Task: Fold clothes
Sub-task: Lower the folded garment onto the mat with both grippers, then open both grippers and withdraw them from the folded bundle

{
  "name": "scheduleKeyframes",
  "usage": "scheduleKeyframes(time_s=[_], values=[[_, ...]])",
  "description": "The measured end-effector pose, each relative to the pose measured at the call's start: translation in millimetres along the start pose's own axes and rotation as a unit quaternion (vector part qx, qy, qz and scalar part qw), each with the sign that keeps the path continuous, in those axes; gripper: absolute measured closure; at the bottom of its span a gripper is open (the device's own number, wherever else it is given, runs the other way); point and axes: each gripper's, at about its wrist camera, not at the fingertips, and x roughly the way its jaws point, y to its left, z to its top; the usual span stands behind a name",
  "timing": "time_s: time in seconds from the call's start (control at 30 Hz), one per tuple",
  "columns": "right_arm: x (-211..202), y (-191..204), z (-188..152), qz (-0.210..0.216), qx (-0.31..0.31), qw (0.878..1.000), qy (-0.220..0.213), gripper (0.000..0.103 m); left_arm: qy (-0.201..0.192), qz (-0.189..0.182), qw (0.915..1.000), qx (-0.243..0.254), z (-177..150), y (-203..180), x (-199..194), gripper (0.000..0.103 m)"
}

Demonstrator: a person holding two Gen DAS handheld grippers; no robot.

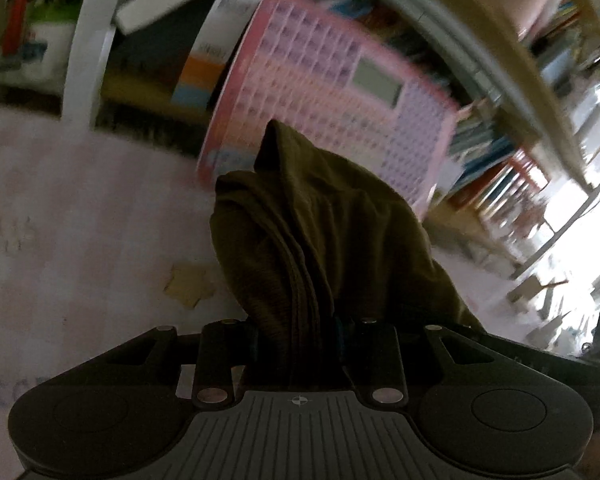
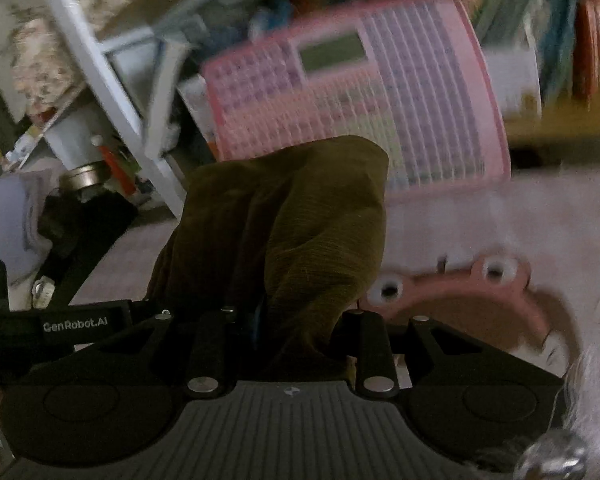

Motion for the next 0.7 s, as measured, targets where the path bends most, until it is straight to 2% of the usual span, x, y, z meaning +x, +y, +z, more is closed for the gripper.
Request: scheduleKeyframes(time_s=[0.1,0.17,0.2,0.27,0.33,0.37,0.43,0.53,0.7], values=[[14.9,-15.8,-9.7,-0.005,0.046,0.999,0.019,0.068,-0.003,0.015,0.9999,-0.001,-1.6,0.0,-1.0,0.065],[14.3,-19.5,-11.7,-0.002,0.064,0.998,0.016,0.065,-0.005,0.025,0.9997,-0.001,-2.6,-0.1,-1.7,0.062],[13.8,-19.2,-11.6,-0.005,0.065,0.998,0.016,0.061,-0.005,0.030,0.9995,-0.001,-3.1,-0.1,-2.1,0.060],[12.0,-15.9,-10.1,-0.020,0.054,0.998,0.017,0.052,-0.007,0.040,0.9992,-0.002,-4.2,-0.1,-2.8,0.046],[8.2,-10.7,-8.2,-0.035,0.044,0.998,0.020,0.042,-0.009,0.049,0.9987,-0.002,-5.2,-0.1,-3.5,0.037],[3.7,-9.4,-8.3,-0.036,0.040,0.998,0.018,0.040,-0.011,0.054,0.9985,-0.005,-5.8,-0.1,-5.9,0.036],[-5.3,-7.0,-8.4,-0.039,0.031,0.999,0.012,0.030,-0.017,0.057,0.9982,-0.012,-8.6,-0.8,-14.6,0.032],[-21.6,-2.4,-9.9,-0.043,0.009,0.999,-0.004,0.023,-0.027,0.058,0.9978,-0.015,-15.7,-4.7,-29.3,0.028],[-49.5,3.4,-21.7,-0.062,-0.015,0.998,-0.030,0.019,-0.043,0.066,0.9969,0.002,-33.1,-20.6,-53.2,0.025]])
